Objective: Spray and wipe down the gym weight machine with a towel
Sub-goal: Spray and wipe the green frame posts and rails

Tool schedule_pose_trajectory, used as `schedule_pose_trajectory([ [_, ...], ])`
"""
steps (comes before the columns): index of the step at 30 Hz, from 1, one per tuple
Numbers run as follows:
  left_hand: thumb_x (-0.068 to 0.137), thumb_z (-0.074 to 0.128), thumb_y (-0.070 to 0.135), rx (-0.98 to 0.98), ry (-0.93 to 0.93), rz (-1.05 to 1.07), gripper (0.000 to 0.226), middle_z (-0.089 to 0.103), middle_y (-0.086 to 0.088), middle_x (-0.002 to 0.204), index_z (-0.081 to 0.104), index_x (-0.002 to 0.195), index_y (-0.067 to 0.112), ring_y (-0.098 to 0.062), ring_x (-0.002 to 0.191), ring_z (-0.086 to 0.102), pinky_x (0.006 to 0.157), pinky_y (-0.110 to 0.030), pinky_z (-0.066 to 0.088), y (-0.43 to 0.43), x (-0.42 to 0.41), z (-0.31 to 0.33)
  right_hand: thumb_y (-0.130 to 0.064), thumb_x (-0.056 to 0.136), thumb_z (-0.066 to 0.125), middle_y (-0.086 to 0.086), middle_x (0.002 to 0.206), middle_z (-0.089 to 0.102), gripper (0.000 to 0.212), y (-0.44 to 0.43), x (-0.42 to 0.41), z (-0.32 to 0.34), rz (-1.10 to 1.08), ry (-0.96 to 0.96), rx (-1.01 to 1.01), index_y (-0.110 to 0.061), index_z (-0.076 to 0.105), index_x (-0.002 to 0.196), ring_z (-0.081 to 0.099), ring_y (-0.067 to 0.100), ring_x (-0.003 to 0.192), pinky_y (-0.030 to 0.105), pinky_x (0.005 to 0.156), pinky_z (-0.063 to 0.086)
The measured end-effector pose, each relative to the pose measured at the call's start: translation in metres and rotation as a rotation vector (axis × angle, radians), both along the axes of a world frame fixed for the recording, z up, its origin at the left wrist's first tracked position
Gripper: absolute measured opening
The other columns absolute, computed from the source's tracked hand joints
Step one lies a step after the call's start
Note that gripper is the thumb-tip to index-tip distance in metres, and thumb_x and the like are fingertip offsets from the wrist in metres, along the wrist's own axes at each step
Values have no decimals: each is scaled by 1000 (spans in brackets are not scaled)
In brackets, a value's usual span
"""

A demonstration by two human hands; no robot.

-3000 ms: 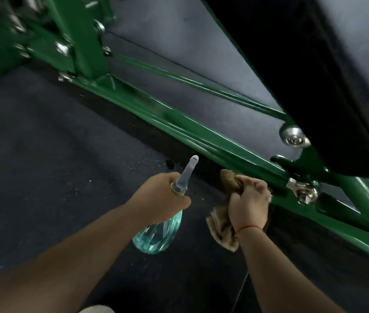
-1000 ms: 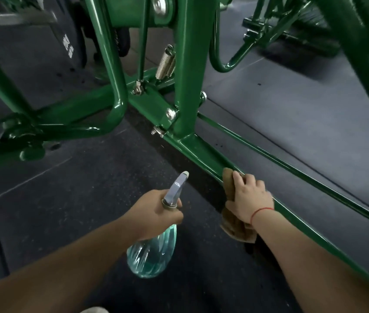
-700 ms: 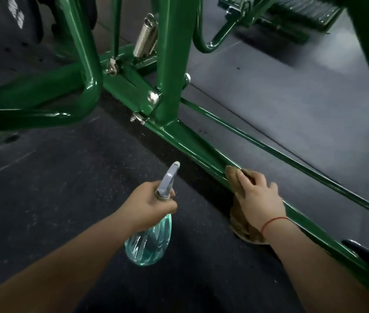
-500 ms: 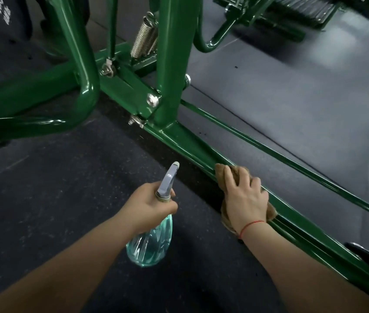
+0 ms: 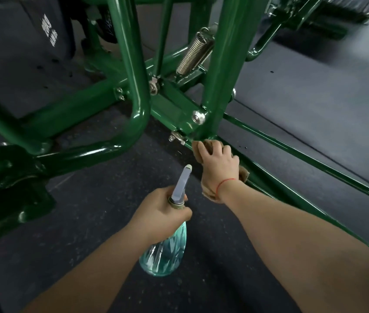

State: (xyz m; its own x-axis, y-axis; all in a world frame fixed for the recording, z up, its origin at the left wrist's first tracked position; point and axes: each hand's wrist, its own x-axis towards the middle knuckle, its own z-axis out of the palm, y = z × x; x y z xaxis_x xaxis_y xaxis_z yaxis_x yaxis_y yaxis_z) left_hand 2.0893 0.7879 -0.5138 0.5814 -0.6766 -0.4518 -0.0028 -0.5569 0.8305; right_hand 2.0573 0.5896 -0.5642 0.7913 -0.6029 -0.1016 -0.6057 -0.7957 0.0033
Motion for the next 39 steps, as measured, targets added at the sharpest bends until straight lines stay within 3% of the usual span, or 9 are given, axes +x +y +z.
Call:
schedule_pose_trajectory([
  [3, 78, 64, 19, 21, 10, 40, 12, 54, 1, 68, 65, 89, 24, -15, 58, 42, 57, -32, 38, 5, 11, 1, -13, 85, 64, 4, 151, 29, 75, -4, 16, 4, 145, -88, -30, -41, 34, 149, 37, 36, 123, 51, 99, 41],
  [6, 79, 64, 17, 28, 21, 73, 13, 52, 1, 67, 66, 91, 20, -15, 56, 40, 55, -31, 37, 9, 15, 1, -11, 83, 66, -1, 153, 26, 76, -1, 34, 4, 279, -63, -110, -46, 40, 145, 35, 34, 124, 50, 100, 41],
  [10, 76, 63, 21, 35, 49, 76, 14, 51, 6, 62, 66, 90, 24, -13, 52, 39, 55, -30, 38, 15, 17, 1, -14, 92, 60, -4, 155, 20, 55, -1, 50, 6, 253, 95, -47, -46, 52, 135, 32, 33, 126, 50, 102, 40],
  [17, 78, 66, 20, 19, 80, 98, 17, 60, 7, 67, 69, 93, 29, -7, 47, 45, 49, -22, 41, 11, 13, -1, -20, 95, 60, -6, 142, 32, 26, -13, 18, 22, 137, 140, 64, -33, 68, 116, 39, 28, 105, 45, 88, 49],
  [20, 79, 67, 18, 2, 87, 76, 17, 59, 7, 67, 68, 94, 28, -7, 46, 44, 47, -21, 40, 4, 8, -1, -20, 89, 66, -8, 140, 37, 28, -25, -17, 22, 123, 86, 116, -42, 71, 107, 41, 26, 99, 42, 88, 51],
  [28, 83, 69, 15, -27, 86, -37, 15, 67, -1, 78, 70, 93, 25, -17, 66, 55, 60, -28, 45, -15, -6, 1, -12, 84, 68, -12, 136, 43, 43, -47, -128, 37, -89, -23, 311, -55, 68, 91, 47, 21, 118, 36, 105, 43],
  [33, 82, 70, 12, -62, 94, -56, 14, 74, -17, 93, 70, 93, 20, -21, 72, 58, 62, -30, 46, -24, -16, 5, 4, 80, 66, -13, 128, 48, 54, -51, -224, 60, -221, -92, 441, -50, 70, 86, 48, 11, 120, 19, 99, 32],
  [37, 82, 72, 11, -79, 59, -131, 13, 71, -18, 85, 70, 94, 15, -18, 71, 56, 62, -28, 44, -31, -37, 10, 7, 81, 63, -12, 124, 48, 52, -50, -260, 72, -317, -148, 522, -44, 72, 86, 45, 11, 116, 22, 100, 34],
  [39, 82, 71, 11, -75, 38, -185, 13, 65, -9, 76, 69, 94, 13, -18, 68, 54, 62, -28, 43, -34, -47, 11, 4, 82, 61, -11, 126, 47, 50, -52, -255, 68, -310, -137, 496, -44, 71, 90, 45, 13, 118, 26, 102, 37],
])
